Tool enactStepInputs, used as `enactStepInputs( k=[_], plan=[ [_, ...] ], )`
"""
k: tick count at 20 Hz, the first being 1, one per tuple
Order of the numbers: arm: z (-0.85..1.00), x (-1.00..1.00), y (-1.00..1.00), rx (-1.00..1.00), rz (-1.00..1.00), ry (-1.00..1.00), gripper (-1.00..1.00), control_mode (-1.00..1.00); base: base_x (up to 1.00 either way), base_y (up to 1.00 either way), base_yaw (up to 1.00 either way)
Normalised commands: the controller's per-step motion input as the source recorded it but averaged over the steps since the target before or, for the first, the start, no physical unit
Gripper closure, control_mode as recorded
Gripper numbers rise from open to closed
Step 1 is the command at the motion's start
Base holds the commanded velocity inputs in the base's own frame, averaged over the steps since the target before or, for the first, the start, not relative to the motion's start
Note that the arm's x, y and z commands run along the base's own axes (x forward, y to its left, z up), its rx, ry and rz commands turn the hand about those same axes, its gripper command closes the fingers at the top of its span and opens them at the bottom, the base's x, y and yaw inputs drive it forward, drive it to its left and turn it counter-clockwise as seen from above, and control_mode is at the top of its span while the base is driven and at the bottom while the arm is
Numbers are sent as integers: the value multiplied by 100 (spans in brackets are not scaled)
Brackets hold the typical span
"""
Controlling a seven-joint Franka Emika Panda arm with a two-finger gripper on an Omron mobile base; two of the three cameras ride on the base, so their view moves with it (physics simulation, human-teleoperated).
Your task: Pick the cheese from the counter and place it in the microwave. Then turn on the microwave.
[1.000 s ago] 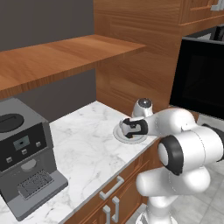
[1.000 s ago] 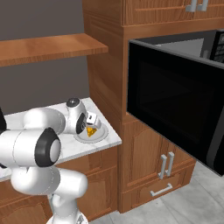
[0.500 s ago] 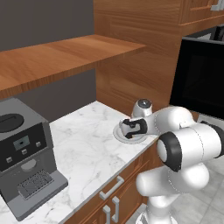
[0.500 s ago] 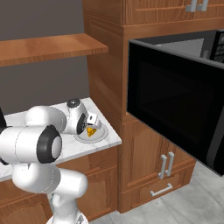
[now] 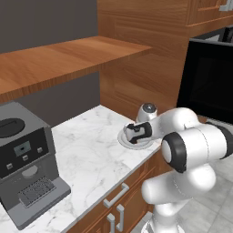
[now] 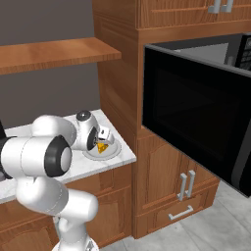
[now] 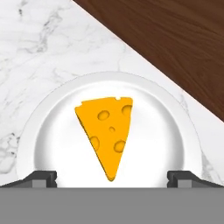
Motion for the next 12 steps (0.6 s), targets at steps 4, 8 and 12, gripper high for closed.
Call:
enactStepInputs(
  k=[4,8,12],
  plan=[
    [-7,7,1,0,0,0,-100,-100,0,0,0],
    [-9,5,0,0,0,0,-100,-100,0,0,0],
    [-9,5,1,0,0,0,-100,-100,0,0,0]
  ],
)
